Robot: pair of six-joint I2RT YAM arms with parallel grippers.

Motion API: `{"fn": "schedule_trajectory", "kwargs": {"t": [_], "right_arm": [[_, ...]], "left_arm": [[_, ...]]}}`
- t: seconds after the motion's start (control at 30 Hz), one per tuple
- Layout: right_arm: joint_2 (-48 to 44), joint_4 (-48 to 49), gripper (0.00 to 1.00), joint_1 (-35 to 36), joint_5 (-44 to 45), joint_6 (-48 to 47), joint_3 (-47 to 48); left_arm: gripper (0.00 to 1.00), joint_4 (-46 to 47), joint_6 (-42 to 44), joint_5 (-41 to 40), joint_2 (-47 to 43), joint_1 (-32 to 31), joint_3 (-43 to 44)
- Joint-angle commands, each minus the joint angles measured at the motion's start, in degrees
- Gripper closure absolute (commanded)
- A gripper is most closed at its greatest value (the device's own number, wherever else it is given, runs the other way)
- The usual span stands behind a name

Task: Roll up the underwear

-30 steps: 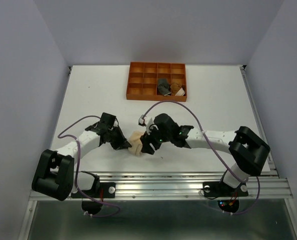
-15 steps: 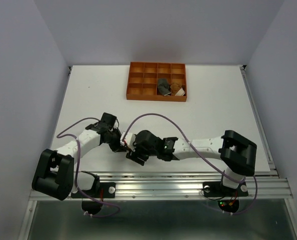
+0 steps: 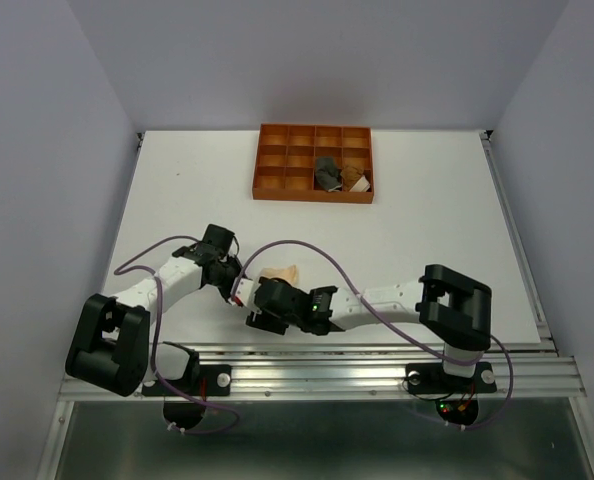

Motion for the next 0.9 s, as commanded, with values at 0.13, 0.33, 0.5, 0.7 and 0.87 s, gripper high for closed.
{"fn": "schedule_trajectory", "kwargs": {"t": [0.13, 0.33, 0.5, 0.7, 0.87], "right_arm": [[6.7, -1.9, 0.38, 1.8, 5.6, 0.7, 1.9], [9.8, -2.1, 0.59, 1.8, 9.9, 1.8, 2.3], [9.3, -2.5, 0.97, 1.8, 10.0, 3.4, 1.8], [6.6, -4.2, 0.99, 1.8, 0.9, 4.4, 2.5], [6.3, -7.4, 0.99, -1.2, -7.3, 4.7, 5.6]], "left_arm": [[1.0, 0.4, -1.6, 4.5, -0.3, -0.1, -0.9], [0.96, 0.7, -1.7, 5.8, -0.3, 0.4, -1.8], [0.68, 0.0, -1.5, 4.0, -2.1, 1.1, -1.0], [0.5, -3.9, -0.7, -3.2, -3.8, 1.5, 3.2], [0.47, -6.8, -0.2, -7.8, -5.2, 3.5, 5.1]]}}
